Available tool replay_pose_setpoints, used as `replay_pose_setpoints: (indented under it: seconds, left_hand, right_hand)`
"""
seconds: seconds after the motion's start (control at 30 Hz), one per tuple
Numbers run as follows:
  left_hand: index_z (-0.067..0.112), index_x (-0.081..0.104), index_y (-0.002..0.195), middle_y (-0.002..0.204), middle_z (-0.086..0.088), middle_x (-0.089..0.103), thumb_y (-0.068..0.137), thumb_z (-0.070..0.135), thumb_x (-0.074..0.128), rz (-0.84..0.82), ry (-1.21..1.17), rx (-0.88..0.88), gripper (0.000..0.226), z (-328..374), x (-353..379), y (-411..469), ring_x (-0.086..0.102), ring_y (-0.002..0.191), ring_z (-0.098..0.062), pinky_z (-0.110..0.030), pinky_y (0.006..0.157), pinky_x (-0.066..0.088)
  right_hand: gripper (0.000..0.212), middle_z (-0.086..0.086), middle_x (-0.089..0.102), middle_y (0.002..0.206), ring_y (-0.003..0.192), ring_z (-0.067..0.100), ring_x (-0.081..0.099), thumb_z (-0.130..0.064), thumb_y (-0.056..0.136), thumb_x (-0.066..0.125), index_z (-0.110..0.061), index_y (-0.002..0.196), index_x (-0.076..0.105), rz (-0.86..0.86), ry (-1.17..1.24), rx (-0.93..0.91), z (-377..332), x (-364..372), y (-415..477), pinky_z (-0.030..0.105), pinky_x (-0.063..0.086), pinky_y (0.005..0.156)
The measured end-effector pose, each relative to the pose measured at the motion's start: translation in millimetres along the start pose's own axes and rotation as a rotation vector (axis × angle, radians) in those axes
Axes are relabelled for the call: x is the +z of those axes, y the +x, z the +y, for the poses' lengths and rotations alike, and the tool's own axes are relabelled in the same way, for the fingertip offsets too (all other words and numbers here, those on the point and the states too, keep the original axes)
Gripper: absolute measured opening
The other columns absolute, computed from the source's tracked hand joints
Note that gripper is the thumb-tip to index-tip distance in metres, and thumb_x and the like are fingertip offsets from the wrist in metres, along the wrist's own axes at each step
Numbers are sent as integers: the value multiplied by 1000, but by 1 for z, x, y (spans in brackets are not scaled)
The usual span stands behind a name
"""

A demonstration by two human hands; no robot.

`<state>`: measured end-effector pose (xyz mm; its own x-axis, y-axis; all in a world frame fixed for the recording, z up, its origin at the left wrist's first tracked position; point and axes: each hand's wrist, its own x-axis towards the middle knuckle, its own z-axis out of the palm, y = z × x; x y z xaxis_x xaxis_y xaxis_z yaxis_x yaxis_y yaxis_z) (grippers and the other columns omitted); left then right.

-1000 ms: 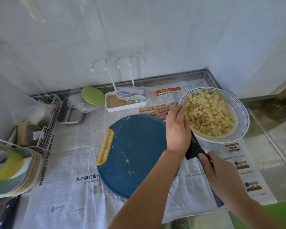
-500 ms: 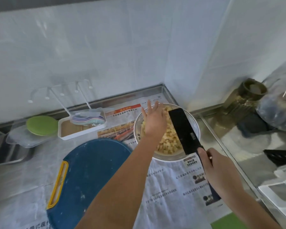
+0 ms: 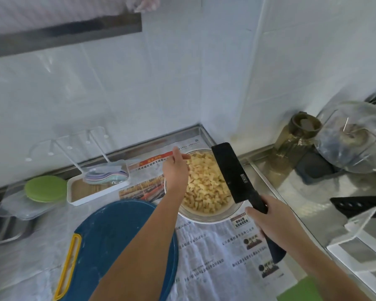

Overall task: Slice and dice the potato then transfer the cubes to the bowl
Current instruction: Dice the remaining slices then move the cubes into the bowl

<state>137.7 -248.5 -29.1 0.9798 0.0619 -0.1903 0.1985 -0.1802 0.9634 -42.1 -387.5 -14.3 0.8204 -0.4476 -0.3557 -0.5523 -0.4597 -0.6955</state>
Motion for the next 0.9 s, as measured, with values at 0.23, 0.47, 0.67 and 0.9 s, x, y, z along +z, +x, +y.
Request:
replay_pose_setpoints:
  seconds: [0.23,0.47,0.67,0.9]
  left_hand:
    - [26,64,110,123,-4,60,102,46,23,-337,387,219,46,8,2,-9,48,124,-24,-53,114,23]
    - [32,-15,150,157,1,-24,95,13,40,-444,1116,726,81,8,-12,-13,-32,139,-25,-51,109,-20]
    - [43,-42,132,140,-4,-51,84,9,52,-430,1346,933,111,-6,-21,-30,-45,129,-35,-57,105,-23]
    - [45,-40,131,145,0,-45,84,3,44,-588,1316,983,105,-12,-7,-59,-48,128,-23,-45,99,-35]
  right_hand:
    - [22,0,59,64,55,17,61,-34,95,54,-22,78,45,127,-289,-77,-6,-7,-5,28,52,55]
    - [14,-10,44,66,52,3,42,-28,100,40,-22,87,37,129,-715,-195,-18,-17,-7,17,32,46]
    - [24,-7,33,68,53,8,37,-17,102,37,-16,126,37,159,-1065,-284,-36,-35,-7,19,22,44]
    - [18,4,56,103,77,15,51,-15,100,34,-9,115,42,204,-1196,-328,-54,-32,-5,25,38,63]
